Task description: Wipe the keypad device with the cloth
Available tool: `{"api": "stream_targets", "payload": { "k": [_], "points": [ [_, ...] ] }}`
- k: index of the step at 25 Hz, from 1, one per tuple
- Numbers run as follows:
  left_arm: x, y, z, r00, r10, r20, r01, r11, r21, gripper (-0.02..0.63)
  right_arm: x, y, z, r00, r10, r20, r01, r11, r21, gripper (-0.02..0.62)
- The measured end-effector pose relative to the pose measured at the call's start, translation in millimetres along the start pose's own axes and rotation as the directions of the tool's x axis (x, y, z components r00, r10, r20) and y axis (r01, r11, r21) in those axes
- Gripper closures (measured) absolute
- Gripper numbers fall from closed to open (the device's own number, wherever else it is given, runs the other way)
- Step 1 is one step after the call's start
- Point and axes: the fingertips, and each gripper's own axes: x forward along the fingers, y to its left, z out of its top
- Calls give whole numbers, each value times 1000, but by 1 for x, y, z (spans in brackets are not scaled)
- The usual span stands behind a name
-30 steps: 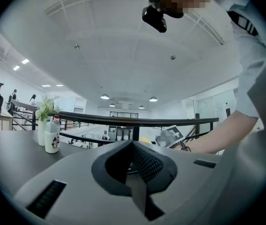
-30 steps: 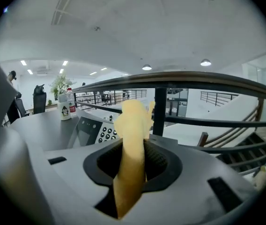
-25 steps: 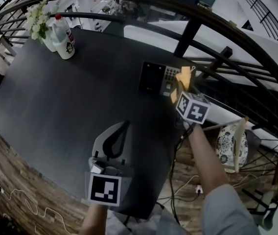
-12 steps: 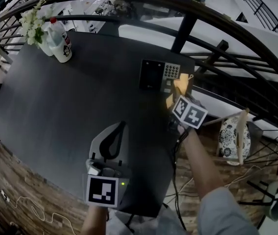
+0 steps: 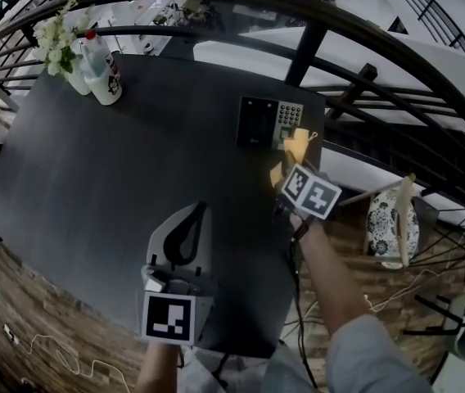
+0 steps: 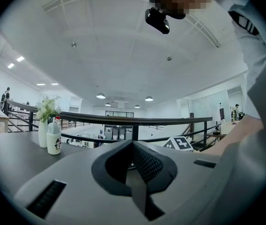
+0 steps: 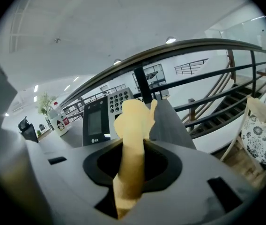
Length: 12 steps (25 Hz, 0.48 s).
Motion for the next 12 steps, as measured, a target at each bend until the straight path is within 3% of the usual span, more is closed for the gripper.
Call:
{"api": "stream_targets", "payload": {
  "k": [7, 12],
  "points": [
    [-10, 3, 7, 1000, -3, 13, 3, 1000, 14, 599, -17, 16, -6, 999, 52, -10, -52, 999, 0, 491],
    [-18, 3, 18, 1000, 0, 29, 0, 1000, 15, 598, -45, 33, -3, 995, 104, 7, -103, 990, -97, 491]
  ]
}}
